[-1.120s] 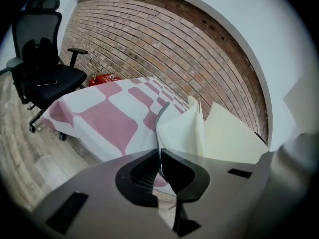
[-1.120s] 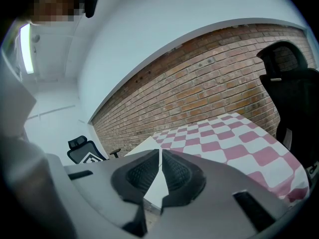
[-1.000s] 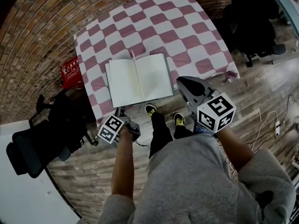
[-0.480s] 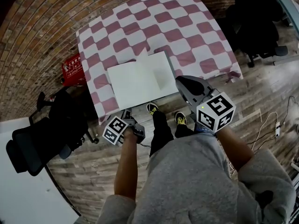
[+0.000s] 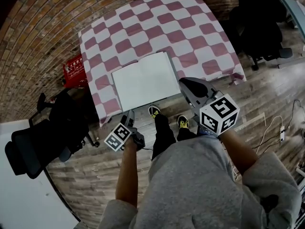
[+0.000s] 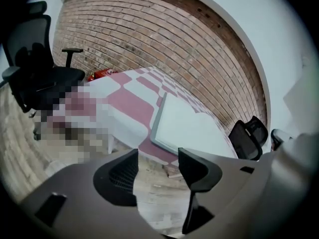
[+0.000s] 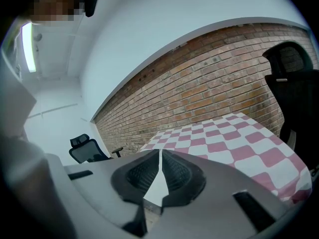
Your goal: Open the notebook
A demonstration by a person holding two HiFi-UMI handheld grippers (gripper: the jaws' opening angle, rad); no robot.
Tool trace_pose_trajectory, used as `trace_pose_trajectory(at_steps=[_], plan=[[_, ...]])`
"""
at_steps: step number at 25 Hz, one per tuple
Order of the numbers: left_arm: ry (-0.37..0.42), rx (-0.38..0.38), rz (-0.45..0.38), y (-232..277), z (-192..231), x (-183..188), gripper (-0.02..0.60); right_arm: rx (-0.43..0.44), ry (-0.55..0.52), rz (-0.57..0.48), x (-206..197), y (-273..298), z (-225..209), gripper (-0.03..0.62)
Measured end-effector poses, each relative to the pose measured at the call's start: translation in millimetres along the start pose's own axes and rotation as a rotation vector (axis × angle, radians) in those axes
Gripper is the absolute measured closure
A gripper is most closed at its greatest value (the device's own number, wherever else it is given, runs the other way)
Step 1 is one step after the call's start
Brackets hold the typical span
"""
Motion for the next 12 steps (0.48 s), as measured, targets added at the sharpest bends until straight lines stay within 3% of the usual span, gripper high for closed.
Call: trace_pose_trajectory(at_steps=[5, 12], plan=[[0.083, -0.044, -0.078, -17.3, -6.0, 0.0, 0.325, 0.004, -0.016, -0.007, 1.7, -6.2, 0.9, 0.557], [0.397, -0.090, -0.148, -43.9, -55.0, -9.6, 0.325, -0.001, -0.044, -0.037, 10.4, -24.7, -0.3, 0.557]])
Point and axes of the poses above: the fingertips, and each gripper's own axes: y forward along the fingers, z to its left, x out of its top, the point moved 8 cm from there along -y, backward along the fingers, and after that the axes turned 13 degrees about -y, right-handed, at the moved point
